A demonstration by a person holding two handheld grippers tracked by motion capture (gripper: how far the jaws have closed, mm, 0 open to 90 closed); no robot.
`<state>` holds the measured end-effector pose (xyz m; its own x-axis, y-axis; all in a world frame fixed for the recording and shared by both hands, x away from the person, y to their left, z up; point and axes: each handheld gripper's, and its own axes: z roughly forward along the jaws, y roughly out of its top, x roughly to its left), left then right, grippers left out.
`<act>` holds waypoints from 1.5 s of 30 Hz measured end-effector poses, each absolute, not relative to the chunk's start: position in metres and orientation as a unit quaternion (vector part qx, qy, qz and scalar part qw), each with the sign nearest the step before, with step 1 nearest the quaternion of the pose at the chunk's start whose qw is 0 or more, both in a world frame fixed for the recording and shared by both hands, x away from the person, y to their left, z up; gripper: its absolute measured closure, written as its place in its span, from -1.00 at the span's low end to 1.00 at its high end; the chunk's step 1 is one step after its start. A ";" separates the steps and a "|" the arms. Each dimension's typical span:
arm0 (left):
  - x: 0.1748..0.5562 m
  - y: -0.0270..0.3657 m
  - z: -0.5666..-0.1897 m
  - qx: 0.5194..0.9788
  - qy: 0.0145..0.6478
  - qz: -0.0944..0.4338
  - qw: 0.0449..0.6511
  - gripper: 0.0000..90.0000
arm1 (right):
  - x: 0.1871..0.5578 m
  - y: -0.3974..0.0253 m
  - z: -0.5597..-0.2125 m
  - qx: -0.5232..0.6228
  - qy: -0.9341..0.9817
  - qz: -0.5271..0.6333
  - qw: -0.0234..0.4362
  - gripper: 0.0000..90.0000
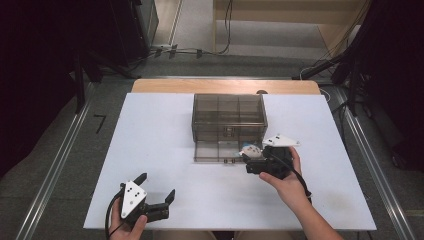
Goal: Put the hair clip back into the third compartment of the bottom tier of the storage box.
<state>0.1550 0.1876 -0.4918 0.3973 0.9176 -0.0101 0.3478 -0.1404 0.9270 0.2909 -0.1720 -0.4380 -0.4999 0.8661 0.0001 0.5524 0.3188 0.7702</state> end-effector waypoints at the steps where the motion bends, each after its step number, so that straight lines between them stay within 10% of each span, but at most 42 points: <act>1: 0.155 0.188 -0.492 0.692 0.457 0.304 0.469 -1.00 | 0.290 -0.173 -0.437 0.451 0.783 0.372 0.212 -0.99; 45: 0.154 0.188 -0.491 0.691 0.459 0.304 0.469 -1.00 | 0.240 -0.279 -0.424 0.469 0.747 0.382 0.276 -0.99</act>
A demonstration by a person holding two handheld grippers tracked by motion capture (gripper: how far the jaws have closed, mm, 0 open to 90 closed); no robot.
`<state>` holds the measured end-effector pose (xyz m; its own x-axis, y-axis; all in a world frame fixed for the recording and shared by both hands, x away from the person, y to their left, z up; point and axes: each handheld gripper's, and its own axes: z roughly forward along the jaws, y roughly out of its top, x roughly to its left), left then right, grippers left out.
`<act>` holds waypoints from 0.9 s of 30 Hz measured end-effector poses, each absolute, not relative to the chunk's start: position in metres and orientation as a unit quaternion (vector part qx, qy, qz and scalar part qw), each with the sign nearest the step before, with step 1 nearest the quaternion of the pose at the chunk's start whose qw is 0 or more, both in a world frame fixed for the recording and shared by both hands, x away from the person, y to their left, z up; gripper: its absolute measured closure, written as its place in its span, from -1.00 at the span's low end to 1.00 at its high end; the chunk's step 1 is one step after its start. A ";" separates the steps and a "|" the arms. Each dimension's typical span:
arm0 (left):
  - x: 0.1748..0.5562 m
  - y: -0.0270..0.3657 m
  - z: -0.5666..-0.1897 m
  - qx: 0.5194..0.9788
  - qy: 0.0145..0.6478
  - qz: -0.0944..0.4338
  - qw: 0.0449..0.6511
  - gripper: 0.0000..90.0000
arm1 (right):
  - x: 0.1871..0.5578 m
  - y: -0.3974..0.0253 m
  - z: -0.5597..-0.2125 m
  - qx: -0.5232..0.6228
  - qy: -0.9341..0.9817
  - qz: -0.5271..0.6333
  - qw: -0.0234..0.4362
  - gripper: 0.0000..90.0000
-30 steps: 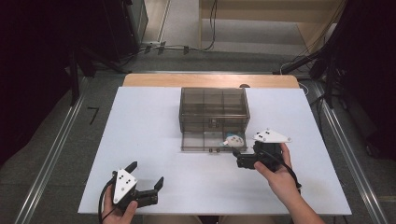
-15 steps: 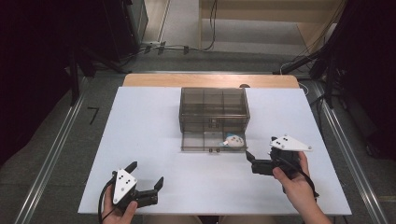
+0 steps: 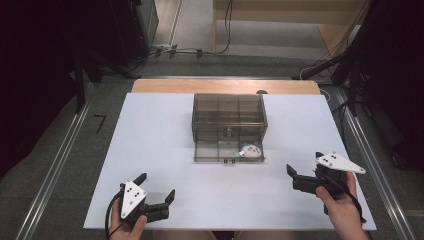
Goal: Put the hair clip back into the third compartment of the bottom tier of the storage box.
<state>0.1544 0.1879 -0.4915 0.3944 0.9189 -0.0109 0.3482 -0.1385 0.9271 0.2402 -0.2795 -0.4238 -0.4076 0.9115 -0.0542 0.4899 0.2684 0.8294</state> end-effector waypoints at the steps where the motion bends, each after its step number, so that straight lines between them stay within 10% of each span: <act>1: 0.154 0.188 -0.491 0.690 0.459 0.304 0.469 -1.00 | 0.240 -0.283 -0.425 0.472 0.745 0.380 0.278 -0.99; 27: 0.154 0.189 -0.492 0.690 0.462 0.306 0.466 -1.00 | 0.237 -0.333 -0.453 0.505 0.721 0.366 0.302 -0.99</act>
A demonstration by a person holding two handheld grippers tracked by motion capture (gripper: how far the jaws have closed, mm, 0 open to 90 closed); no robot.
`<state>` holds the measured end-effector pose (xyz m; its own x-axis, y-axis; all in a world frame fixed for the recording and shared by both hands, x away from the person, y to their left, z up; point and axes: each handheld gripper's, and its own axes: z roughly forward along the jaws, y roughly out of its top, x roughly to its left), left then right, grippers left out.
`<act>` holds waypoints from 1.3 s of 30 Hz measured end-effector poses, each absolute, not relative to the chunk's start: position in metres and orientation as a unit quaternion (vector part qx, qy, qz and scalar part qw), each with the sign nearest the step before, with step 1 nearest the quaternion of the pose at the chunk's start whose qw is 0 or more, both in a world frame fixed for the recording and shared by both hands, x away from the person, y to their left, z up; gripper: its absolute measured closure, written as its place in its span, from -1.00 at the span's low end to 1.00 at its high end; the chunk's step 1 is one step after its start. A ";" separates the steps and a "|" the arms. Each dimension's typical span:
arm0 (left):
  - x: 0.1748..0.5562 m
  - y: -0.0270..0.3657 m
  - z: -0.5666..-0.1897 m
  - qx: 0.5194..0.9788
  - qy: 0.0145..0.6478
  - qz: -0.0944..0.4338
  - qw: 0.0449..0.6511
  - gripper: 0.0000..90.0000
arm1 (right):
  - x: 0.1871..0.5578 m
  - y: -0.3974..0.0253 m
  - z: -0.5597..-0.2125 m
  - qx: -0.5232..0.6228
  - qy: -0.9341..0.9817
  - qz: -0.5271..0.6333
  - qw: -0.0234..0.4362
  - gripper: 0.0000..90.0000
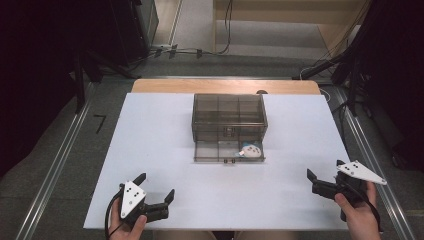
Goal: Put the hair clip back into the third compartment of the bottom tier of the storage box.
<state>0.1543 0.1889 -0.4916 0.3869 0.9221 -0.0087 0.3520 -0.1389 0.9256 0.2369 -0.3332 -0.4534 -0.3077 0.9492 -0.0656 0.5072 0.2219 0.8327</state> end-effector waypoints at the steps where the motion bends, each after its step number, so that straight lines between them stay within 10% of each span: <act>1: 0.154 0.189 -0.492 0.689 0.462 0.305 0.467 -1.00 | 0.237 -0.335 -0.455 0.506 0.720 0.366 0.303 -0.99; 39: 0.155 0.189 -0.492 0.690 0.462 0.302 0.468 -1.00 | 0.238 -0.369 -0.483 0.566 0.685 0.354 0.292 -0.99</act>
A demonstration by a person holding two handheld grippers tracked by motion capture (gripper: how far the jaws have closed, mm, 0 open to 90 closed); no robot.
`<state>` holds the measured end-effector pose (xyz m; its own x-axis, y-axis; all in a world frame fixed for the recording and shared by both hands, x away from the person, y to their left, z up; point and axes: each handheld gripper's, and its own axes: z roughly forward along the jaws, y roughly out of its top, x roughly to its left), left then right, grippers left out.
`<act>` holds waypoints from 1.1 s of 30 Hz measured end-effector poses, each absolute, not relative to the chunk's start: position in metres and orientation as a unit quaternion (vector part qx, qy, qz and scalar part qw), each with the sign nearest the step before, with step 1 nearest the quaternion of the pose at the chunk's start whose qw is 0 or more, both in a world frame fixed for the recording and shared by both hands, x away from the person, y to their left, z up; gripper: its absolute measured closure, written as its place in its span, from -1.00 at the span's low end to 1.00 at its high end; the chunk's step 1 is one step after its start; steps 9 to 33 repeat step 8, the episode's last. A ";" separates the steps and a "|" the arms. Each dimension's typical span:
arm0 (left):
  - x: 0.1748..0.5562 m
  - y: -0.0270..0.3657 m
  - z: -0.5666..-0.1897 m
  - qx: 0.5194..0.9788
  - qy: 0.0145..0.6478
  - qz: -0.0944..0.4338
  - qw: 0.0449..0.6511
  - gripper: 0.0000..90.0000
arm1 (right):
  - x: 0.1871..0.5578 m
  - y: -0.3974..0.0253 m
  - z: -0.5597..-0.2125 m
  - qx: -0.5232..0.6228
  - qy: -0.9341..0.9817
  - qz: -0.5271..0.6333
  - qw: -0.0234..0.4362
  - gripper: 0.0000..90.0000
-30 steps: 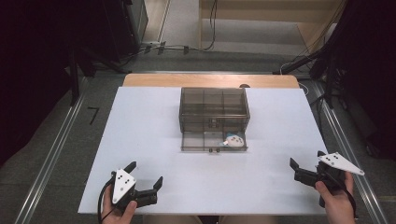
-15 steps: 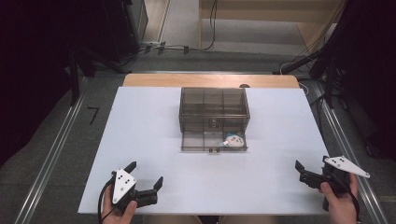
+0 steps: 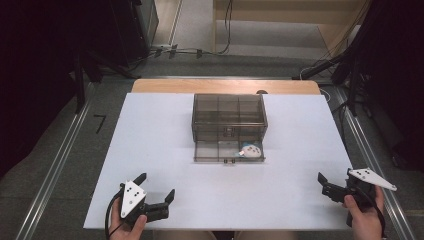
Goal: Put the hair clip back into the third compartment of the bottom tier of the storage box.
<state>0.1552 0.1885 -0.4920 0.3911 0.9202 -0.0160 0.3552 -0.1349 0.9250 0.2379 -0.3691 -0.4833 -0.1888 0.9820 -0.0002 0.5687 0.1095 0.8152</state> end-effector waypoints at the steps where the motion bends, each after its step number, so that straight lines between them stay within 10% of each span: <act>1: 0.155 0.189 -0.492 0.691 0.461 0.302 0.468 -1.00 | 0.238 -0.369 -0.483 0.566 0.685 0.354 0.292 -0.99; 33: 0.156 0.188 -0.492 0.691 0.460 0.302 0.469 -1.00 | 0.237 -0.369 -0.483 0.564 0.685 0.356 0.293 -0.99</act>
